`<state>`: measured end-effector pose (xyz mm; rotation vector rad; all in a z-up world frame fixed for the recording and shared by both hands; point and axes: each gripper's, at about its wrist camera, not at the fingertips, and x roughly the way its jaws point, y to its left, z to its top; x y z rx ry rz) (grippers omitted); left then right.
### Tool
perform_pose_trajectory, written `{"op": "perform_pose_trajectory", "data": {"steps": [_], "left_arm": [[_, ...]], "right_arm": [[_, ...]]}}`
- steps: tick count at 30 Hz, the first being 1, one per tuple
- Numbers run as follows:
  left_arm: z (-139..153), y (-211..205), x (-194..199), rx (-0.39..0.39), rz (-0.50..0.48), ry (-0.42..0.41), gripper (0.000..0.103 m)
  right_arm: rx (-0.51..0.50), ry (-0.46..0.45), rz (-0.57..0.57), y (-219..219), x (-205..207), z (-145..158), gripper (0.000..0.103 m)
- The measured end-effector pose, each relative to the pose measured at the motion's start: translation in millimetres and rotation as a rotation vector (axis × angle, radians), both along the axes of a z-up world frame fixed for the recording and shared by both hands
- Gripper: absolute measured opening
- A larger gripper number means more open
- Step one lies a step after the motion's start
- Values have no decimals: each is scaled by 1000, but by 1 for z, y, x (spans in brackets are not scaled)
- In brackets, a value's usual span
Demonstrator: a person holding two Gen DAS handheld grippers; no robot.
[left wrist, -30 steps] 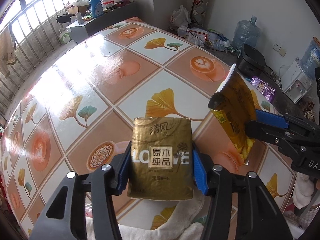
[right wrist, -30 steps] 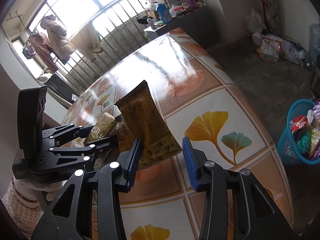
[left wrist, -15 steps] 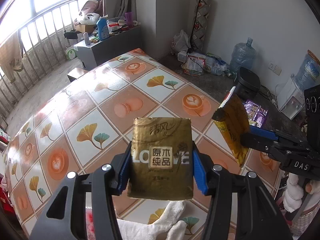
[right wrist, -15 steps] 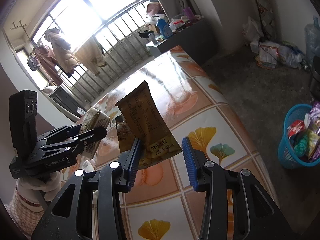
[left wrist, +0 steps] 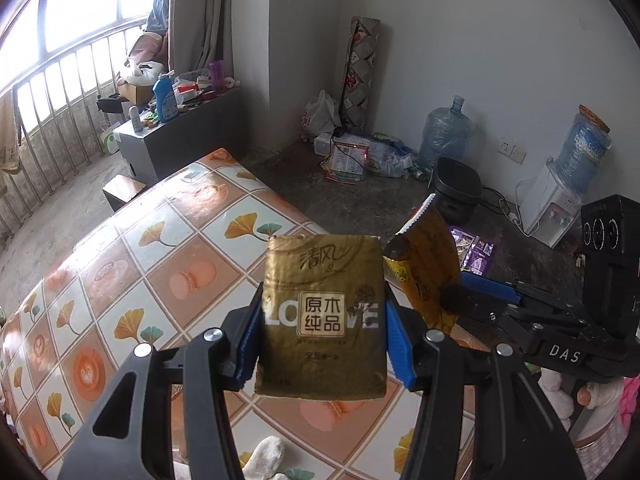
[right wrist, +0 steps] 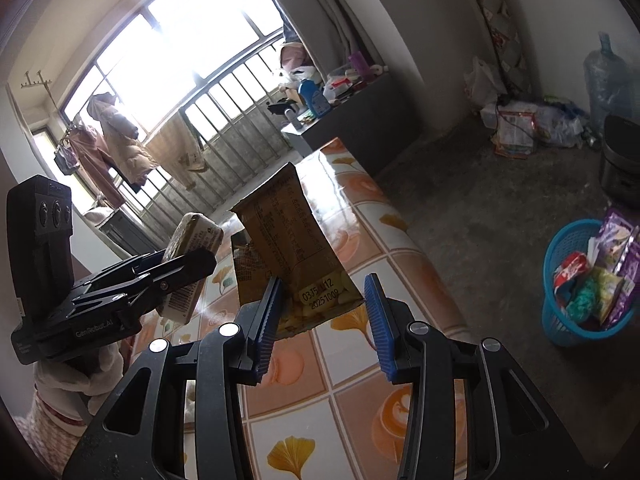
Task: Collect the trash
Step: 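Open both tools to drop the tissue pack and peanut bag into the wastebasket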
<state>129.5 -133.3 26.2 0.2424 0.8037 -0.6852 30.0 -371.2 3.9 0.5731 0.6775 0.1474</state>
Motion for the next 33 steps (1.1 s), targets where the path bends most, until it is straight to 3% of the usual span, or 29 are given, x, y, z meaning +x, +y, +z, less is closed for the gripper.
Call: {"op": "perform_pose_trajectory", "data": {"steps": [6,10,16,23,25,26,28,31,33], "left_arm": [[3,-60,2,-19,-105,7,52],[-5,-111,7,-29,-188,57,52],[-38,-202,4,12,-349,147,52],[-82,-301,8,47,-474,248,52],[-93,-326,14,36,-488,260,52],[-101,-339,19,32,-484,266,59],[-120,-359,30,28,-457,284,77],[-143,-371,45,37,-376,303,77],[-147,-364,52,4,-354,342,77]], "right_arm": [[17,-5,-148,-49,-13,-3,39],[34,3,-321,-101,-32,-13,39],[89,127,-585,-173,-63,-63,39],[177,252,-695,-217,-63,-120,40],[188,260,-711,-236,-53,-130,44],[188,278,-717,-249,-47,-139,45],[200,331,-718,-267,-35,-166,62],[253,465,-713,-275,-30,-211,63],[280,472,-721,-271,-39,-222,63]]}}
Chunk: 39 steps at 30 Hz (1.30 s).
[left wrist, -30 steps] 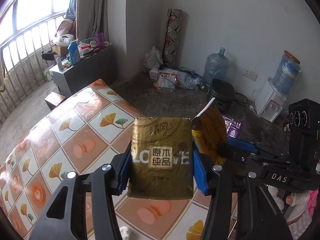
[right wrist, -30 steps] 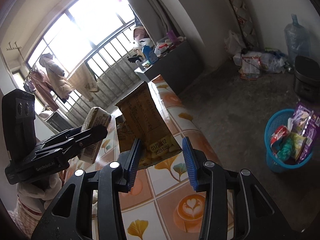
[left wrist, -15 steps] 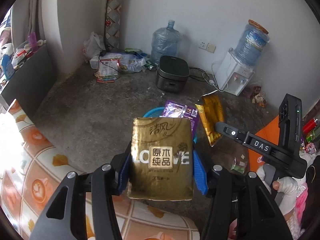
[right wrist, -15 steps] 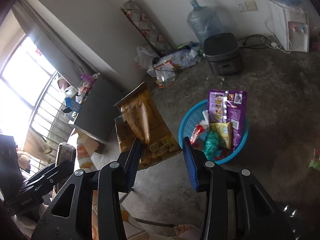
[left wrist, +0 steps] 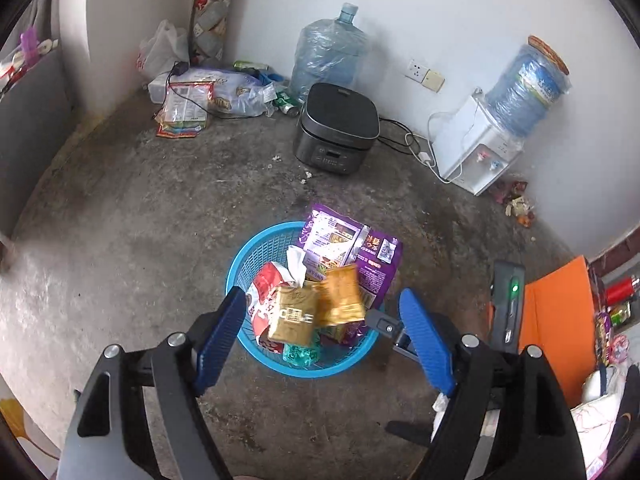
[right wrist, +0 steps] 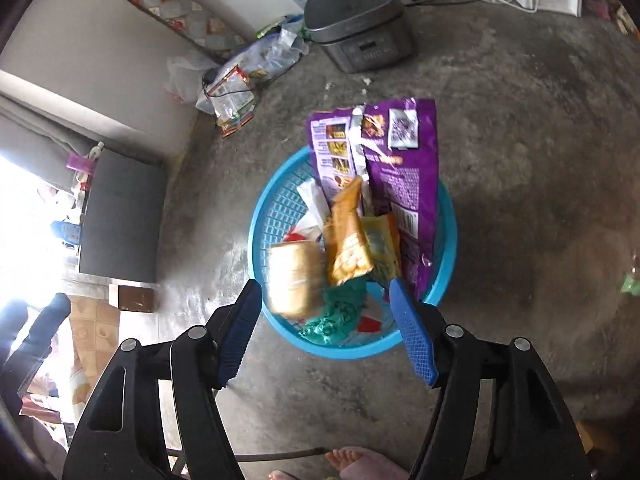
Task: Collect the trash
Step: 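Open both tools to drop the tissue pack and peanut bag into the wastebasket, then move both tools back over the table toward the white cloth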
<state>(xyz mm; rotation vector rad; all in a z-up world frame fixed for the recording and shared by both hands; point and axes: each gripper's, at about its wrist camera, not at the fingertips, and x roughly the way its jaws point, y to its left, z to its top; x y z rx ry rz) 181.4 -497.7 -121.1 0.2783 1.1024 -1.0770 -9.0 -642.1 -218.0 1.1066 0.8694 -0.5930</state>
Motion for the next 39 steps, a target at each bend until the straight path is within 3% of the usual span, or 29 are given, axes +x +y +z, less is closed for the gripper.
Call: {"op": "perform_pose_trajectory", "data": {"steps": [7,11,17,22,27,31,39], "left_arm": [[14,38,7,-2,-11,-48,77],[41,69,6,-47,-2,-75,77],[96,140,3,-146,70,-200,77],[136,221,8,-190,185,-298,77],[147,309,16,-162,351,-363,77],[144,375,16,-128,484,-358,77],[134,485,-9,-149,694,-281,77]], "right_arm": [[-6,-64,-56,17,-31,15,63],[-80,-118,-35,27,-26,50,63],[-212,-229,56,61,-17,112,68],[-238,-325,178,100,1,148,71],[-201,-400,335,152,29,164,73],[-156,-431,477,197,51,167,73],[-100,-453,723,271,76,176,73]]}}
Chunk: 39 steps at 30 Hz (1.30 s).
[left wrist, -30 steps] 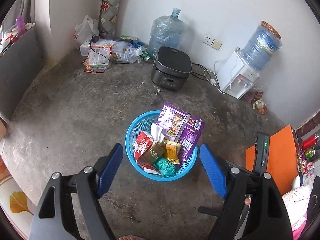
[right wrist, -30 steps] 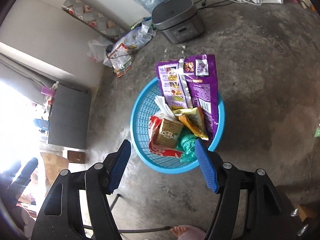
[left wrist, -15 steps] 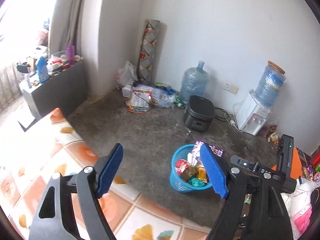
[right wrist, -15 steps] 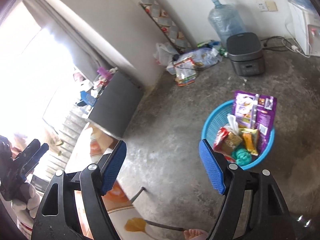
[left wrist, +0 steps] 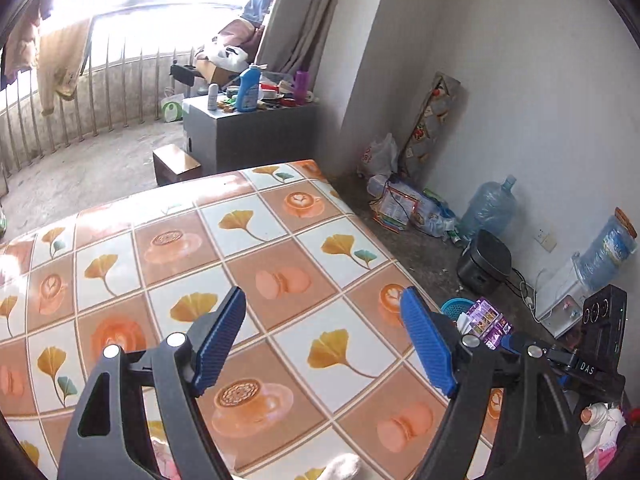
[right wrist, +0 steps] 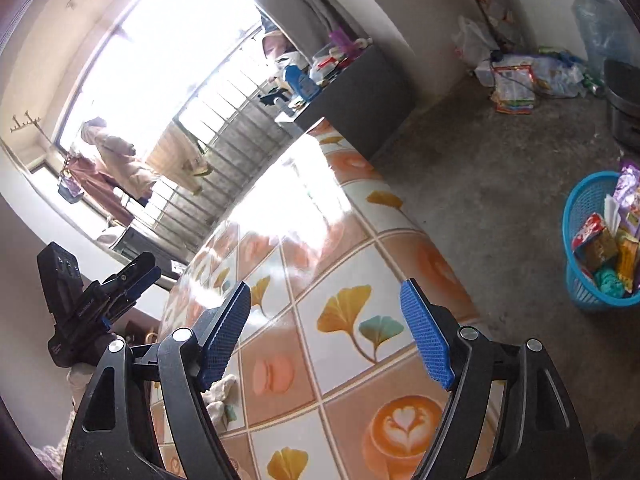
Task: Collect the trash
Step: 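Move both tools back over the table toward the white cloth, then grasp the clear red-printed plastic bag with the left tool while the right tool grasps the white cloth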
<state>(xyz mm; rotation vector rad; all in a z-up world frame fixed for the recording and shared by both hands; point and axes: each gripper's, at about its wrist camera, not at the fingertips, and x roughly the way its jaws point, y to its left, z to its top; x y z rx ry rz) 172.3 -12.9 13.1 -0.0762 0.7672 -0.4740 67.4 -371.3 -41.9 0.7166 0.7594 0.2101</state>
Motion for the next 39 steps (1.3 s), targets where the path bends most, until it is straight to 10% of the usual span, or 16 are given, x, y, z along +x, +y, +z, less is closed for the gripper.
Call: {"op": "perform_pose_trajectory", "data": {"steps": [17,39], "left_arm": [[-31,142,-78,-105,237,94,77],[-77,162,-111,-227,191,174,64]], "right_arm": [[46,106,371,115,13,-10,73],[-304,104,560,197,26,-8,51]]}}
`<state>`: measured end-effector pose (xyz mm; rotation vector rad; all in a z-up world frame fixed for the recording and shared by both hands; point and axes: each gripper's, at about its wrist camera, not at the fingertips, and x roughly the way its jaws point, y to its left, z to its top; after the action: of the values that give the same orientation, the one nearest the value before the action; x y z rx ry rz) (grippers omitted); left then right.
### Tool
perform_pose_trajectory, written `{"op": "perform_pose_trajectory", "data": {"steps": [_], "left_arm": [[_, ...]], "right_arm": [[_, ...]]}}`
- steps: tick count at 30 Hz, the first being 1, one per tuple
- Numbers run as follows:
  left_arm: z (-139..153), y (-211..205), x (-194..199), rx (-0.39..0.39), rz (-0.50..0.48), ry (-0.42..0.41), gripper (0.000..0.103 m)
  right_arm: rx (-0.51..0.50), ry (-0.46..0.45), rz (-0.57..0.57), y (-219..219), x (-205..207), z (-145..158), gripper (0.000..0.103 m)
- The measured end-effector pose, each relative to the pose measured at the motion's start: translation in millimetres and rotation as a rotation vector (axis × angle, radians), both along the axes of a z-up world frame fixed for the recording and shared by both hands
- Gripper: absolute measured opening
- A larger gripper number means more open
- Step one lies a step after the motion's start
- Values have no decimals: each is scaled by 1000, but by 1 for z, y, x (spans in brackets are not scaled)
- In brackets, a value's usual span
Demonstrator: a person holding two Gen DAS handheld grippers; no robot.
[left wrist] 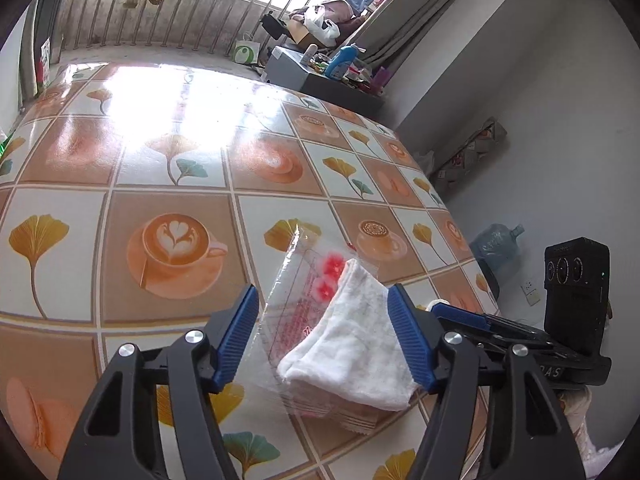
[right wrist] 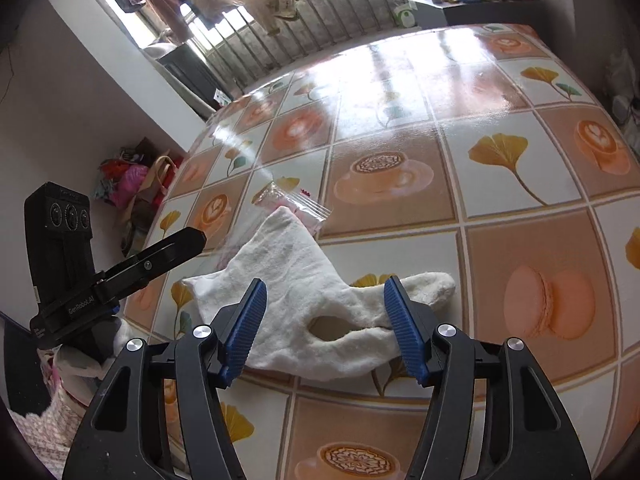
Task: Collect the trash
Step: 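Grasp the clear red-printed plastic bag with the left tool while the right tool grasps the white cloth, then lift the plastic bag with the left tool while the right tool lifts the white cloth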
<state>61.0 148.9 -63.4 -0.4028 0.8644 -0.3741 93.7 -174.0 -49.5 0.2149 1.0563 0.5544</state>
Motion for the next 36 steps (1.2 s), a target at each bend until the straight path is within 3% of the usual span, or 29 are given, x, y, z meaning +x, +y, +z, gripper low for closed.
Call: {"op": "perform_pose_trajectory", "data": {"steps": [3,5,6,9,15,17,21,24,27,30,36], "left_arm": [[-3,0,0,-2,-16,9,62],[-7,0,0,-4,-20,21,61],[-8,1,1,-6,-21,25,61],[-9,3,1,-11,-19,33,60],[-13,3,0,8,-26,42,56],[-13,4,-2,5,-30,48,55],[-8,6,-6,2,-34,39,54],[-5,5,-6,25,-34,48,53],[-10,1,0,57,-31,103,47],[-9,8,0,-35,-41,115,42],[-7,32,-6,-401,-104,101,41]], "right_arm": [[-94,-37,16,8,0,0,34],[-106,-30,35,9,0,-1,11],[-95,-17,38,10,1,-2,7],[-77,-51,20,3,0,9,6],[64,-110,-57,-33,0,42,6],[57,-119,-107,-45,1,47,6],[53,-115,-167,-45,7,42,6],[-9,-129,-140,-26,4,32,6],[-16,-80,-102,-8,5,14,6],[-64,-44,-92,5,7,-3,6],[-70,-30,-83,15,6,-11,6]]}}
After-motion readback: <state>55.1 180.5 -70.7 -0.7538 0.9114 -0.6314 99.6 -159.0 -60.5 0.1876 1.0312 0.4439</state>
